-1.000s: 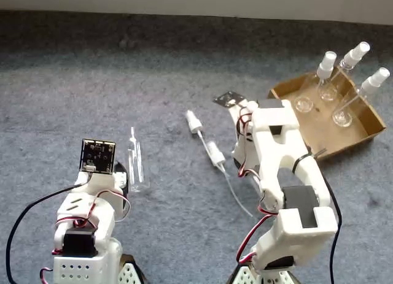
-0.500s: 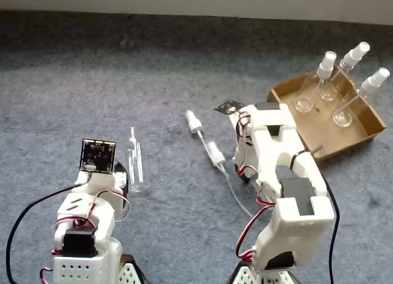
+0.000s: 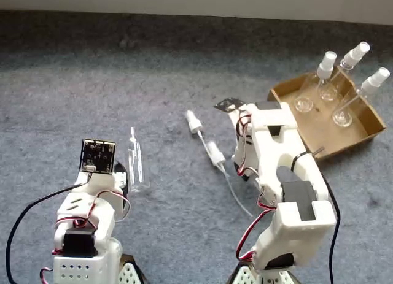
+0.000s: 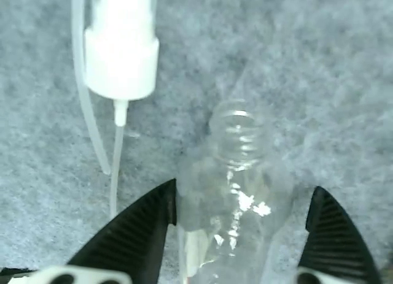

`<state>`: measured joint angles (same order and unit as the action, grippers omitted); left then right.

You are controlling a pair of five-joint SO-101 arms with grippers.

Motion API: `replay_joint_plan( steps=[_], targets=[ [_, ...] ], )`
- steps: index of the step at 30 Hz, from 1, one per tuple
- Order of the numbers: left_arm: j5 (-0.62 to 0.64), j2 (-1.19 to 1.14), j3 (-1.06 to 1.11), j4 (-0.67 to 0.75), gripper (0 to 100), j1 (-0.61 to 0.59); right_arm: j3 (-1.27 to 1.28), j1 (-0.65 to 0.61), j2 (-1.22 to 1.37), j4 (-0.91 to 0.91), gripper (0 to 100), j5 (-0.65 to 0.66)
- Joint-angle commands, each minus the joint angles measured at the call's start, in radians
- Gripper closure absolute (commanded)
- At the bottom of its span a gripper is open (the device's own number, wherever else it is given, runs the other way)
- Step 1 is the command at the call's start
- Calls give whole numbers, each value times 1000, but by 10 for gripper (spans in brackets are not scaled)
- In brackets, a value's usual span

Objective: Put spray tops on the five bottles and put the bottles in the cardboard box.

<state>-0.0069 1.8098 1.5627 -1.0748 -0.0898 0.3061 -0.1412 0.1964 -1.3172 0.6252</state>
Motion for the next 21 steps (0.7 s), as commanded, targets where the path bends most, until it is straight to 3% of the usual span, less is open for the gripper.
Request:
replay_joint_plan(
  steps=[1,16,21],
  targets=[
    [-8,10,-5,20,989,15,-18,2,-53,4,702,9],
    [-8,10,-5,20,989,15,-24,-25,-51,5,706,64],
    [-8,10,-5,20,989,15,-41,-30,-59,4,836,58]
  ],
)
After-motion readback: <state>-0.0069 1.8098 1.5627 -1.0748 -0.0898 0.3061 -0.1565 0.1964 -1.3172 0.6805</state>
